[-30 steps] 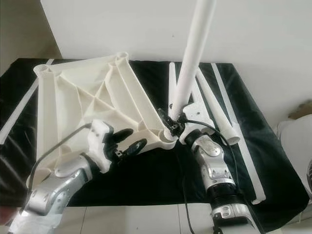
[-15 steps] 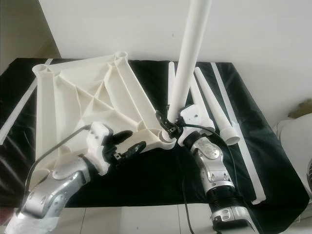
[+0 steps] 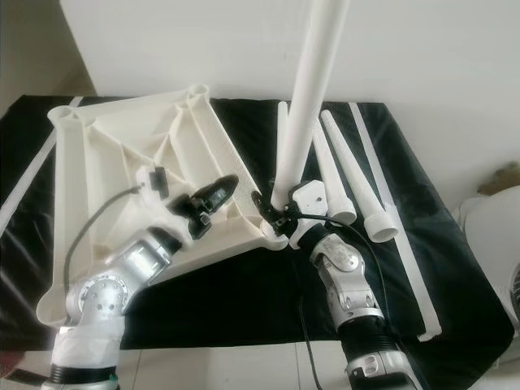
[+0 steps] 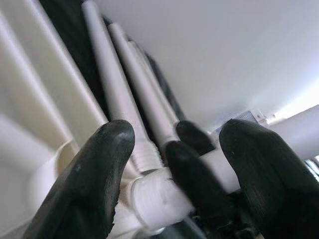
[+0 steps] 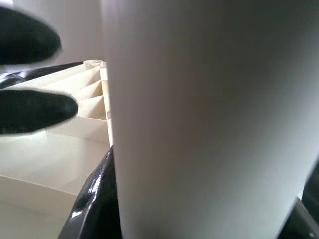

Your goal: Building children table

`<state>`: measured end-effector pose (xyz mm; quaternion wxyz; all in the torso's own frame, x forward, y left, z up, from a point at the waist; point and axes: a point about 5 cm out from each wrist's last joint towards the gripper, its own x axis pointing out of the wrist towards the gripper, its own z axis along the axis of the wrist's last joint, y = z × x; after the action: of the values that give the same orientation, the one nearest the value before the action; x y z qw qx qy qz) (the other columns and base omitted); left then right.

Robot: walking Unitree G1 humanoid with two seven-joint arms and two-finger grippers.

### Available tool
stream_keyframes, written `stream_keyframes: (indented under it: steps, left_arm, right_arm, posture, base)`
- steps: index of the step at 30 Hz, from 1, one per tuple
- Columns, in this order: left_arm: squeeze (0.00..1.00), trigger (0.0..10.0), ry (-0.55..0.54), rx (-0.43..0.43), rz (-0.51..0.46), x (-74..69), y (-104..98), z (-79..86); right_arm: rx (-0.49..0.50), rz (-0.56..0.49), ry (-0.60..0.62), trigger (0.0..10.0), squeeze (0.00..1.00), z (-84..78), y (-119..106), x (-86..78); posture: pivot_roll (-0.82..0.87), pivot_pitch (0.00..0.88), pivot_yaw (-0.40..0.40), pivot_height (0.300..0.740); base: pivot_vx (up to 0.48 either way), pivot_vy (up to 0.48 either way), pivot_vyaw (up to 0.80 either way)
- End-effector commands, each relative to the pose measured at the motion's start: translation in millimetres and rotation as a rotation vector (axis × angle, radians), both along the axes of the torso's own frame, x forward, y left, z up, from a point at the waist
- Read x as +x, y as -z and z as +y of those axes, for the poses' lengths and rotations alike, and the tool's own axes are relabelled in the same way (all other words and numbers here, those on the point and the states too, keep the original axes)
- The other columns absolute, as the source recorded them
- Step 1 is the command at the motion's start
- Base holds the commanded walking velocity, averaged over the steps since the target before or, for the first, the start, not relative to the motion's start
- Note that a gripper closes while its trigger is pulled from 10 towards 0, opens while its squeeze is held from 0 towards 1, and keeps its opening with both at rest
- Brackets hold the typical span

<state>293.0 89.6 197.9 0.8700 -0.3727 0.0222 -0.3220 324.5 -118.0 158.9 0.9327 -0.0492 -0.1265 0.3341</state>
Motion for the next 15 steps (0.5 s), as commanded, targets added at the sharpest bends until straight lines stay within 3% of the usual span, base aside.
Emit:
stream_keyframes:
  steps: [1,3,4,12,15]
  left_arm:
    - [0.0,0.0,0.002,-0.032,0.019,-1.0,0,-1.2]
    - [0.0,0.0,0.0,-0.049,0.018,-1.4,-3,-2.3]
    - [0.0,0.0,-0.001,-0.107,0.042,-0.3,-10,-2.2]
    - [0.0,0.0,-0.02,-0.202,0.123,2.3,-17,1.9]
    - [0.0,0.0,-0.066,-0.31,0.174,4.4,-23,5.7]
  right_arm:
    - [-0.04,0.149,0.006,10.0,0.0,-1.8,33,-5.8]
    - [-0.039,0.148,0.009,10.0,0.0,-2.3,33,-5.9]
    - [-0.039,0.147,0.011,10.0,0.0,-2.8,34,-6.0]
    - [-0.039,0.145,0.012,10.0,0.0,-3.0,33,-6.0]
    - [-0.04,0.142,0.012,10.0,0.0,-3.2,33,-5.8]
  posture:
    - [-0.05,0.136,0.009,0.74]
    - [-0.05,0.134,0.01,0.74]
    - [-0.05,0.133,0.01,0.74]
    - [-0.05,0.132,0.01,0.74]
    - [-0.05,0.131,0.011,0.74]
  base:
    - [0.0,0.0,0.0]
    - [0.0,0.0,0.0]
    - [0.0,0.0,0.0]
    - [0.0,0.0,0.0]
    - [0.0,0.0,0.0]
